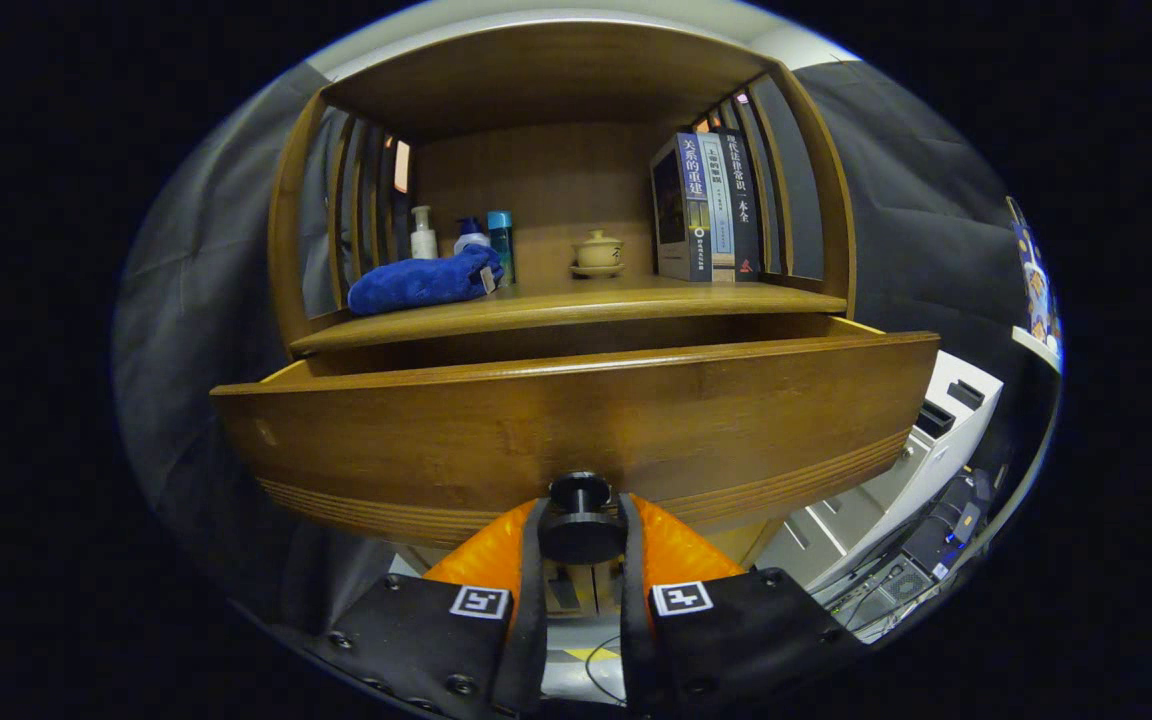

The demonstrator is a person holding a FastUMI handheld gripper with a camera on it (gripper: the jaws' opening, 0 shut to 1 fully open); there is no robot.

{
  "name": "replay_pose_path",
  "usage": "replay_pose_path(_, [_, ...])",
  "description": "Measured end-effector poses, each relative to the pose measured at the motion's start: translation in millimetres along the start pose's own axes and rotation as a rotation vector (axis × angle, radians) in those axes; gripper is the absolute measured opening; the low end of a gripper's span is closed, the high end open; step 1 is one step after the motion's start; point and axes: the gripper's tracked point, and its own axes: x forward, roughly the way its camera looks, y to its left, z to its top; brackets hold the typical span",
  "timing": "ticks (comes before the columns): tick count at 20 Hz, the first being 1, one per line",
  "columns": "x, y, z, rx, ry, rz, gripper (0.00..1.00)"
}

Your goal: Pull open the drawer, take out the items inside it, and place them on the countertop above the cabinet.

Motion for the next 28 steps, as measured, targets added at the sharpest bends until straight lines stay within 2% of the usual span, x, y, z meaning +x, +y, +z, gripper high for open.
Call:
replay_pose_path(2, [-10.2,-1.2,-5.1,-0.006,-0.002,0.003,0.39])
replay_pose_path(4, [-17.8,-1.6,-15.1,0.011,0.016,0.001,0.29])
replay_pose_path(14, [-45.9,-1.5,-23.2,0.012,0.012,0.005,0.29])
replay_pose_path(19, [-45.4,-0.2,-22.2,0.019,0.014,-0.001,0.29])
replay_pose_path(22, [-47.2,-3.2,-19.0,0.012,0.038,-0.009,0.50])
replay_pose_path(23, [-50.1,-3.7,-12.1,0.021,0.025,-0.010,0.52])
replay_pose_path(26, [-59.4,-1.8,13.4,0.018,-0.024,-0.019,0.99])
replay_pose_path(28, [-69.6,0.6,33.8,-0.013,-0.061,-0.020,0.99])
